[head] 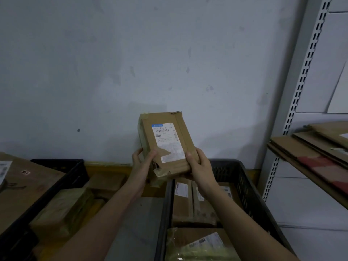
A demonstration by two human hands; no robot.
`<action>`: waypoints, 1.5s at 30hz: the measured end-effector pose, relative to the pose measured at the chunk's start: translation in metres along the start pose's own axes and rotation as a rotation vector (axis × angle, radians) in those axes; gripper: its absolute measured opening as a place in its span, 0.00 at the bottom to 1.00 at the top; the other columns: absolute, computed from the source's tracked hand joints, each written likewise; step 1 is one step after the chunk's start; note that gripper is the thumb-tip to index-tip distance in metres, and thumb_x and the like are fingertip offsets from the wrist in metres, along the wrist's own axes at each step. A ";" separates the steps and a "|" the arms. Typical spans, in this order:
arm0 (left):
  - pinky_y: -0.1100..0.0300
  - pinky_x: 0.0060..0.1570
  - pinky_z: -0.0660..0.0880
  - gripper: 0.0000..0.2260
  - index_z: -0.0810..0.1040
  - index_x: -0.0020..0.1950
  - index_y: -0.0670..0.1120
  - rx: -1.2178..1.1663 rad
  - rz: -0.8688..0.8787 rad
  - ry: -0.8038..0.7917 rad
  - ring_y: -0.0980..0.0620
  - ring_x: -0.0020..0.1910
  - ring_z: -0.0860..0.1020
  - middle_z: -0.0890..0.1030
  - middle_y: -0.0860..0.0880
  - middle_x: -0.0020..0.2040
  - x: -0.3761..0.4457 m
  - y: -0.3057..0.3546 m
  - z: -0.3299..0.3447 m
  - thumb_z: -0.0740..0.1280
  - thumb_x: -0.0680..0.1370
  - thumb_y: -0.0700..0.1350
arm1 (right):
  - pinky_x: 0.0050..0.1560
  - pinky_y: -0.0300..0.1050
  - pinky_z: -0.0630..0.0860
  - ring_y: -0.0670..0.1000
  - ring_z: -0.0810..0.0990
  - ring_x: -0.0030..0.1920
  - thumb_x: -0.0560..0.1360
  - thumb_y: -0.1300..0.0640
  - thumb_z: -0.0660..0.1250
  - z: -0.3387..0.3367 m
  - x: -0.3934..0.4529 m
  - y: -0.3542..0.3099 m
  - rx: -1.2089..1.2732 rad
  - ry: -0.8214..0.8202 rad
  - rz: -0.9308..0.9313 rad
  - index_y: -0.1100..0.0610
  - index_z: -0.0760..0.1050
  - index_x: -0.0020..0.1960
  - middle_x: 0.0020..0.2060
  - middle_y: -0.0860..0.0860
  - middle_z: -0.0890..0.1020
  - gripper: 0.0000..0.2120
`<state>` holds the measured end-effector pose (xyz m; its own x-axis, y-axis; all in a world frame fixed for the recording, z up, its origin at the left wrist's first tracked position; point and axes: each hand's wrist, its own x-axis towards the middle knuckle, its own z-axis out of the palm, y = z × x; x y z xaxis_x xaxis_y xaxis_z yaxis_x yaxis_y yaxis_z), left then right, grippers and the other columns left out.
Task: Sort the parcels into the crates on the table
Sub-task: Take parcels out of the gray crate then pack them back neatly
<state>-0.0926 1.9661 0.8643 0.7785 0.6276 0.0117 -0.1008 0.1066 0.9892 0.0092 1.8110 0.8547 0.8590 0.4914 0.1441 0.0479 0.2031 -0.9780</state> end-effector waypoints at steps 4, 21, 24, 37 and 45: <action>0.44 0.57 0.78 0.41 0.53 0.76 0.67 0.240 0.008 -0.076 0.44 0.68 0.71 0.63 0.48 0.76 -0.004 -0.003 0.017 0.72 0.69 0.65 | 0.48 0.59 0.84 0.54 0.80 0.56 0.83 0.49 0.60 -0.013 -0.004 0.012 -0.019 0.135 0.039 0.51 0.72 0.68 0.57 0.50 0.79 0.15; 0.69 0.63 0.65 0.27 0.52 0.80 0.59 0.616 -0.023 -0.514 0.54 0.77 0.59 0.56 0.57 0.79 -0.021 -0.125 0.075 0.57 0.83 0.58 | 0.59 0.54 0.77 0.57 0.79 0.58 0.82 0.49 0.60 -0.139 -0.026 0.037 -0.558 0.490 0.099 0.57 0.74 0.67 0.58 0.54 0.81 0.18; 0.58 0.71 0.60 0.26 0.55 0.80 0.56 0.843 -0.075 -0.605 0.50 0.77 0.59 0.59 0.51 0.80 -0.023 -0.157 0.070 0.54 0.84 0.59 | 0.59 0.51 0.73 0.60 0.78 0.60 0.83 0.51 0.60 -0.155 -0.033 0.043 -0.646 0.546 0.134 0.59 0.74 0.67 0.60 0.57 0.80 0.17; 0.51 0.67 0.68 0.23 0.71 0.73 0.49 1.308 0.118 -0.575 0.44 0.70 0.68 0.70 0.47 0.73 -0.020 -0.183 0.068 0.51 0.84 0.58 | 0.59 0.57 0.75 0.62 0.72 0.65 0.81 0.61 0.60 -0.146 -0.019 0.065 -1.357 0.346 0.277 0.61 0.62 0.72 0.68 0.61 0.71 0.20; 0.48 0.61 0.72 0.23 0.74 0.70 0.48 1.324 0.154 -0.535 0.44 0.64 0.73 0.74 0.47 0.68 -0.021 -0.184 0.068 0.52 0.84 0.58 | 0.71 0.74 0.53 0.62 0.56 0.75 0.78 0.46 0.62 -0.120 -0.003 0.069 -1.736 0.077 0.239 0.49 0.64 0.72 0.74 0.55 0.62 0.24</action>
<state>-0.0485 1.8804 0.6918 0.9782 0.1748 -0.1121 0.2045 -0.9040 0.3754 0.0711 1.7215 0.7684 0.9452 0.3252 0.0293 0.3252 -0.9456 0.0037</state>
